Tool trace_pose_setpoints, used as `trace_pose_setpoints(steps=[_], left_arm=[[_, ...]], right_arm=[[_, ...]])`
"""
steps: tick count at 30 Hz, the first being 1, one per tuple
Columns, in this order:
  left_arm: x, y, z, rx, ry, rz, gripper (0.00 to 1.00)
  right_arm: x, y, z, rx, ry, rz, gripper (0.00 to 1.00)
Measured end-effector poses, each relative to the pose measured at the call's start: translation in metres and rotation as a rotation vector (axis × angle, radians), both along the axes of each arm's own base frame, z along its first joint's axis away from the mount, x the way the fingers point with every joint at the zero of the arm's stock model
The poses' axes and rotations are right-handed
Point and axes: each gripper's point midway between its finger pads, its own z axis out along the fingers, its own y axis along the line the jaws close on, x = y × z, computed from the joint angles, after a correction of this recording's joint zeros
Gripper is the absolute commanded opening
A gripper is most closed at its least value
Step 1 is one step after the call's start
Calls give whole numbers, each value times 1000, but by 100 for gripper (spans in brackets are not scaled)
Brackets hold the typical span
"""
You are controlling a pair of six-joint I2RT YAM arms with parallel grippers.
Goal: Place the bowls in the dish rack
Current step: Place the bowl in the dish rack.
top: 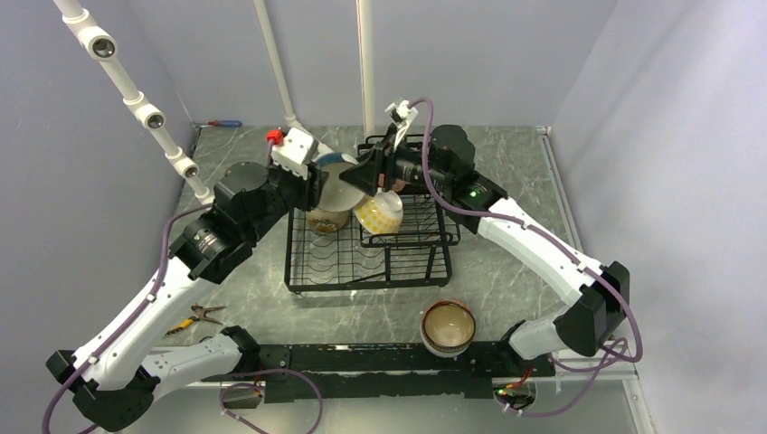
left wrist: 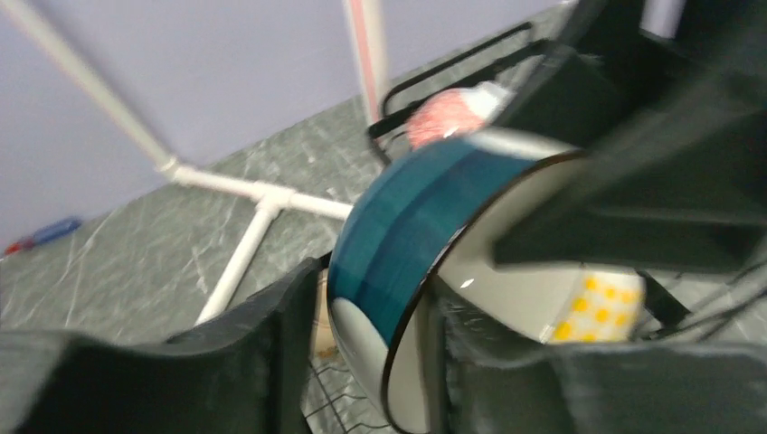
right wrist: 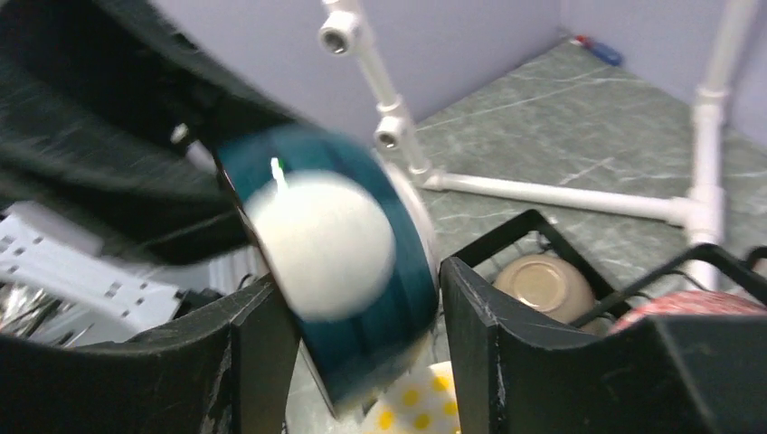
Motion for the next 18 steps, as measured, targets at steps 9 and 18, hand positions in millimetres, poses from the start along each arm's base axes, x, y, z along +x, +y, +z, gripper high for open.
trace_pose_setpoints(steps=[9,18], left_arm=[[-15,-43,27,-179,-26,-187,67],[-9,-53,6,-198,72,-174,94]], right_arm=[[43,-30,-45,-115,86,-218,0],[60,-56,-42,-111,79,-311,0]])
